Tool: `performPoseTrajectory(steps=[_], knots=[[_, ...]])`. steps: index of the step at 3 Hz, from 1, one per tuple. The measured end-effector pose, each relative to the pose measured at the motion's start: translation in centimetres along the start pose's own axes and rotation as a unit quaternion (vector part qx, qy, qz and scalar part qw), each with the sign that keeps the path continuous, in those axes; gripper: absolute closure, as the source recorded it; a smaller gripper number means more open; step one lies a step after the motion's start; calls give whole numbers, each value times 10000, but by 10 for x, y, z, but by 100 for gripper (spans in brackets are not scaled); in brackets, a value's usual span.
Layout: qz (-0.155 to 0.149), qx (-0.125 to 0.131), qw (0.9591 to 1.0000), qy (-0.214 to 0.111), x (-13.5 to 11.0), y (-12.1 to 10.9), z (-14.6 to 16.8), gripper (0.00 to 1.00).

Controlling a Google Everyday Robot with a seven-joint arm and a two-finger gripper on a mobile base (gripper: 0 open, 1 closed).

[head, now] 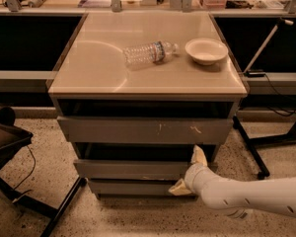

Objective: Open middle drawer

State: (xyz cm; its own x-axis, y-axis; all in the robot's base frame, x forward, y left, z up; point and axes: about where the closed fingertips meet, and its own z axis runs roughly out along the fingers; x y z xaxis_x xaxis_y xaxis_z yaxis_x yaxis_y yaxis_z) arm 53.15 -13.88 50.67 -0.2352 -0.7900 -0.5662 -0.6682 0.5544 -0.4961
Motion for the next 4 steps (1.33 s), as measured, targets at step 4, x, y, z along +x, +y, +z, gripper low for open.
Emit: performPoseTrajectory(steps=[4], knots=[[-44, -298, 9995, 46, 1, -1, 14, 0]])
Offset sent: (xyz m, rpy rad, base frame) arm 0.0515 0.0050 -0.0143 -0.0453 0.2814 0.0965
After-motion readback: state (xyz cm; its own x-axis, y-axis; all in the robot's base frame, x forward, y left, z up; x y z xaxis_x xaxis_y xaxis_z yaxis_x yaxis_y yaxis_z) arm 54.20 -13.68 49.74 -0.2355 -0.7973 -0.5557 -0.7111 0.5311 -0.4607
